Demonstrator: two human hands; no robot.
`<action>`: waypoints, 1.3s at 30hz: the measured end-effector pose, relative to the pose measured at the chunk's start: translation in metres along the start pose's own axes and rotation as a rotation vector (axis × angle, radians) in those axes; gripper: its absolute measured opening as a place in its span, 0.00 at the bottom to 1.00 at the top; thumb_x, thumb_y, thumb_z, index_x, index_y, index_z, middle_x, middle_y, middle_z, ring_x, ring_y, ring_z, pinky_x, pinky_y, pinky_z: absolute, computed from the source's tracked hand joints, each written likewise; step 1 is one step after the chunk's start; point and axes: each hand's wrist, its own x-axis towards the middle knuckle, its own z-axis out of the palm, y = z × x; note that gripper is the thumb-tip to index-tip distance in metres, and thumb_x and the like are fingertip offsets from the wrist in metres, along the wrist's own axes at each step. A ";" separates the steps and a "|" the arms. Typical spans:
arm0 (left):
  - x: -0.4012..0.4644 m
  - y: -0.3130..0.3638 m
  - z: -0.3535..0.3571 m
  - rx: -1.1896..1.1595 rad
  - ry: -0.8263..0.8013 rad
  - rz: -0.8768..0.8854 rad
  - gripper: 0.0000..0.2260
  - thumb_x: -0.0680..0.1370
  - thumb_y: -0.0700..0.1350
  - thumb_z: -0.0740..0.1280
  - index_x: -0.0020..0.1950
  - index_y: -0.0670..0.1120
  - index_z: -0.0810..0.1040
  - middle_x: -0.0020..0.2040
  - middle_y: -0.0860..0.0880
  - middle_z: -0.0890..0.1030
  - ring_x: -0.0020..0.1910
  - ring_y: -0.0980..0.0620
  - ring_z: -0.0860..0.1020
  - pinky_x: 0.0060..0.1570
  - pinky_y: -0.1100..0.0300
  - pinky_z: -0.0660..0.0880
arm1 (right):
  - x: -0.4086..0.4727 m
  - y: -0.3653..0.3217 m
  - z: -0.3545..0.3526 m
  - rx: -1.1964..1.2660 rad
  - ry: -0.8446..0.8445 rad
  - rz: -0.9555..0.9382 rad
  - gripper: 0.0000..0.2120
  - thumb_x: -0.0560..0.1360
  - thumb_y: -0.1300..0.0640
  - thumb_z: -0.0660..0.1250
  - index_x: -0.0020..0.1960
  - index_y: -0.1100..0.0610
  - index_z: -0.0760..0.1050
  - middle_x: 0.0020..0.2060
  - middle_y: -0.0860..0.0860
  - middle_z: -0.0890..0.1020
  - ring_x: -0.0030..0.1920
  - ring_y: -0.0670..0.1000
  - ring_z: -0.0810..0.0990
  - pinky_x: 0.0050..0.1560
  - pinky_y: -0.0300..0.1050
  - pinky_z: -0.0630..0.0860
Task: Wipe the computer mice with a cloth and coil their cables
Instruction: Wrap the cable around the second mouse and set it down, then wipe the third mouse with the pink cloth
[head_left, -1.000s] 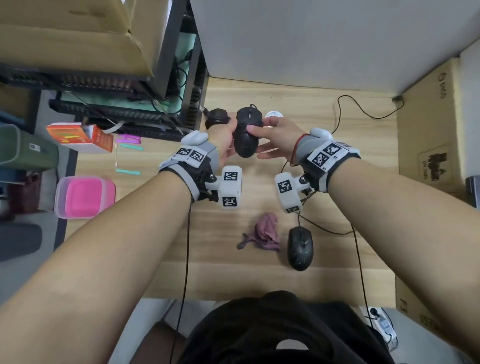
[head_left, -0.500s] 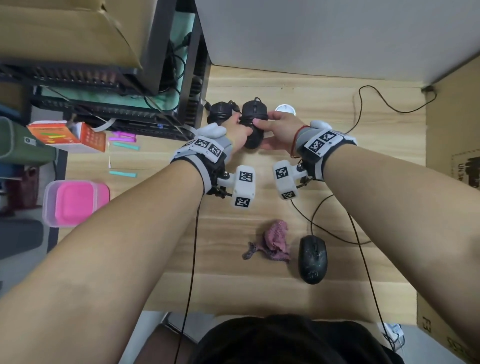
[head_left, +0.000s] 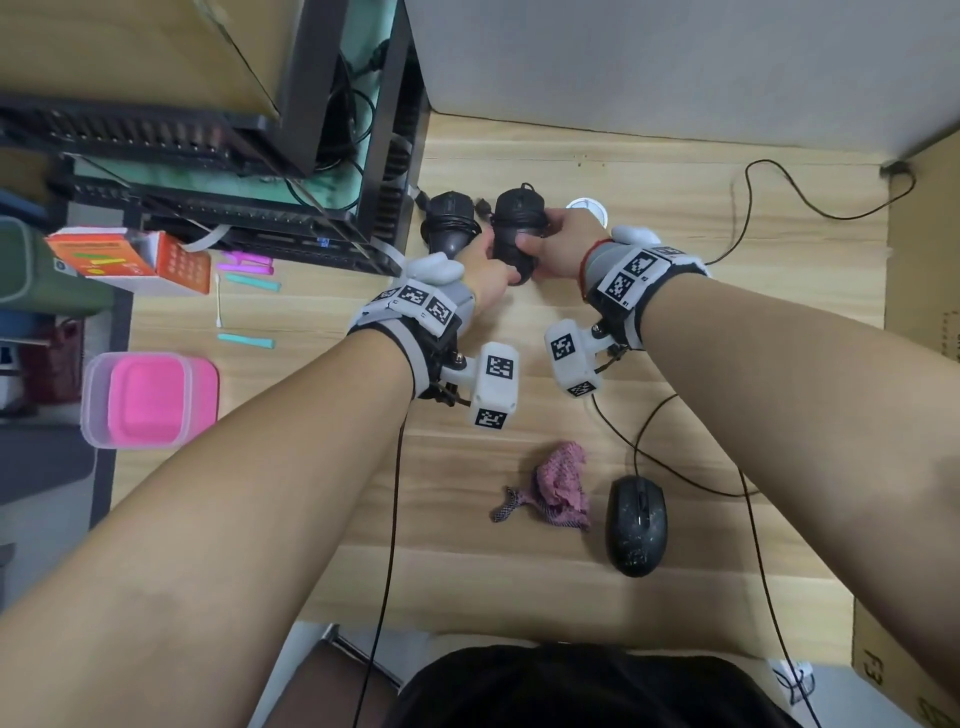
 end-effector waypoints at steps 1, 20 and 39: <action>0.000 0.000 0.000 -0.002 0.000 0.000 0.24 0.77 0.32 0.65 0.72 0.45 0.71 0.61 0.45 0.80 0.57 0.50 0.76 0.53 0.64 0.69 | 0.001 -0.001 0.000 -0.019 -0.007 -0.007 0.17 0.76 0.55 0.69 0.65 0.53 0.75 0.53 0.54 0.83 0.52 0.56 0.83 0.51 0.44 0.79; -0.046 0.004 0.002 0.032 0.068 -0.123 0.19 0.78 0.35 0.66 0.69 0.43 0.72 0.55 0.41 0.78 0.48 0.47 0.77 0.57 0.49 0.79 | -0.072 -0.001 -0.019 0.027 -0.041 0.134 0.12 0.75 0.50 0.70 0.55 0.55 0.76 0.52 0.54 0.81 0.46 0.52 0.84 0.45 0.49 0.84; -0.132 -0.123 0.073 0.198 -0.150 -0.472 0.11 0.76 0.43 0.63 0.35 0.43 0.77 0.34 0.42 0.82 0.33 0.45 0.78 0.46 0.52 0.79 | -0.216 0.096 0.025 -0.427 -0.417 0.287 0.14 0.72 0.51 0.68 0.53 0.58 0.83 0.46 0.56 0.85 0.43 0.55 0.82 0.52 0.49 0.82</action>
